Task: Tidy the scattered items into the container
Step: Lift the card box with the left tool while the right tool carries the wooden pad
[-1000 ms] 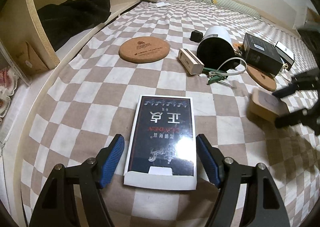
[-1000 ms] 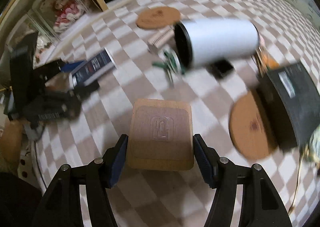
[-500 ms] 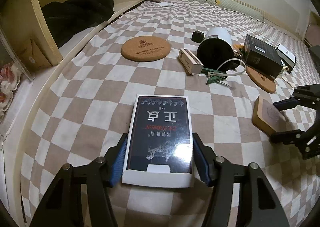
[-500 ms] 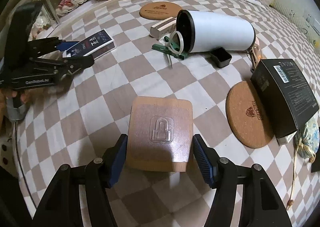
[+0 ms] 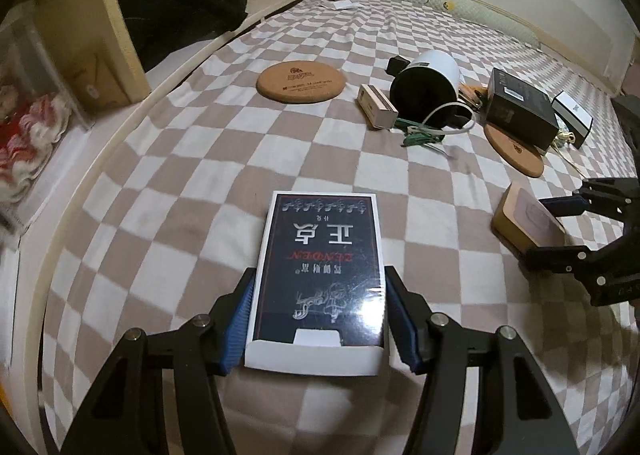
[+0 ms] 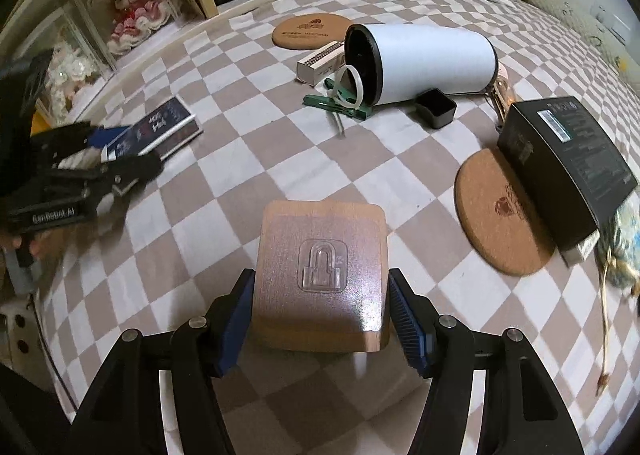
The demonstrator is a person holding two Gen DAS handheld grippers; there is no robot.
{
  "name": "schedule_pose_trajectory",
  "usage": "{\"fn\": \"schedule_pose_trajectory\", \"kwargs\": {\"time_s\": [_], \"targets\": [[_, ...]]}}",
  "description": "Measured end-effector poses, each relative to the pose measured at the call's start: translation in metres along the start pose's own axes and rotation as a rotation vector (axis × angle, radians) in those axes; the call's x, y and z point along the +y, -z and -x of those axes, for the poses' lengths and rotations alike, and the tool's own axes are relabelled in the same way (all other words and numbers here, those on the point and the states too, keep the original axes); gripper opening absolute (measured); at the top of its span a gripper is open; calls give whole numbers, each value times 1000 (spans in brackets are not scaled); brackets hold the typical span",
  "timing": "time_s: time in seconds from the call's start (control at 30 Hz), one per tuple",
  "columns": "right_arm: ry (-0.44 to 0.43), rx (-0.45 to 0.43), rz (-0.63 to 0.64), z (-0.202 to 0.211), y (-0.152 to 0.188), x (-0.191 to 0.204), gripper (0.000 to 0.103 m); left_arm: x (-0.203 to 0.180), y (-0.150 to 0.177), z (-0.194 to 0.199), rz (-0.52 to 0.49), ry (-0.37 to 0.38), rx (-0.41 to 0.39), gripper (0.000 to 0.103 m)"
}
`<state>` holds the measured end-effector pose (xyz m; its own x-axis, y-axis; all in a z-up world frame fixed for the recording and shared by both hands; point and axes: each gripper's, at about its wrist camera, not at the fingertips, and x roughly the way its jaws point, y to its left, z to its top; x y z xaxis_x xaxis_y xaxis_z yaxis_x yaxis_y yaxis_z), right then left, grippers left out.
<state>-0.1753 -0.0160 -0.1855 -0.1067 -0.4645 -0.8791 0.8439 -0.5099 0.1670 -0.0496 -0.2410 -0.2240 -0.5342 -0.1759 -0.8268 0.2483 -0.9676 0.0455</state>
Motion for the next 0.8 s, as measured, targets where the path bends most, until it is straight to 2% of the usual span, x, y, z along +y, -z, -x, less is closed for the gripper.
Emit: {"fn": "schedule_pose_trajectory", "kwargs": {"time_s": [0.3, 0.43, 0.8], "targets": [[27, -88, -91, 2, 18, 39, 64, -21, 5, 31, 16, 47, -64, 60], [76, -125, -112, 12, 23, 52, 64, -31, 5, 49, 6, 71, -95, 60], [179, -253, -176, 42, 24, 87, 64, -64, -19, 117, -45, 133, -181, 60]]}}
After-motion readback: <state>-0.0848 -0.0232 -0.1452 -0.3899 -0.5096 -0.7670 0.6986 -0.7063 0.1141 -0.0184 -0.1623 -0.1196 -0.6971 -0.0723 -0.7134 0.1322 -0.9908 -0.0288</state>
